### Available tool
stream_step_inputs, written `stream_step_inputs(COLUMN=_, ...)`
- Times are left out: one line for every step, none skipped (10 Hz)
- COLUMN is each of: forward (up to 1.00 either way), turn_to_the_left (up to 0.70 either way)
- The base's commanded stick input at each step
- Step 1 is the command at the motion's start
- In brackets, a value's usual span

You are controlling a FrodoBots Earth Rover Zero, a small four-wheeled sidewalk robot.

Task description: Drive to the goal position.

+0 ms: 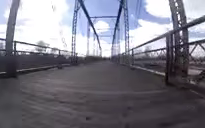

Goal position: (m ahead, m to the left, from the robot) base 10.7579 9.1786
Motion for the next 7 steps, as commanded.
stream_step_inputs(forward=1.00, turn_to_the_left=0.00)
stream_step_inputs(forward=1.00, turn_to_the_left=0.00)
stream_step_inputs(forward=1.00, turn_to_the_left=0.00)
stream_step_inputs(forward=1.00, turn_to_the_left=0.00)
stream_step_inputs(forward=1.00, turn_to_the_left=0.00)
stream_step_inputs(forward=1.00, turn_to_the_left=0.00)
stream_step_inputs(forward=1.00, turn_to_the_left=0.00)
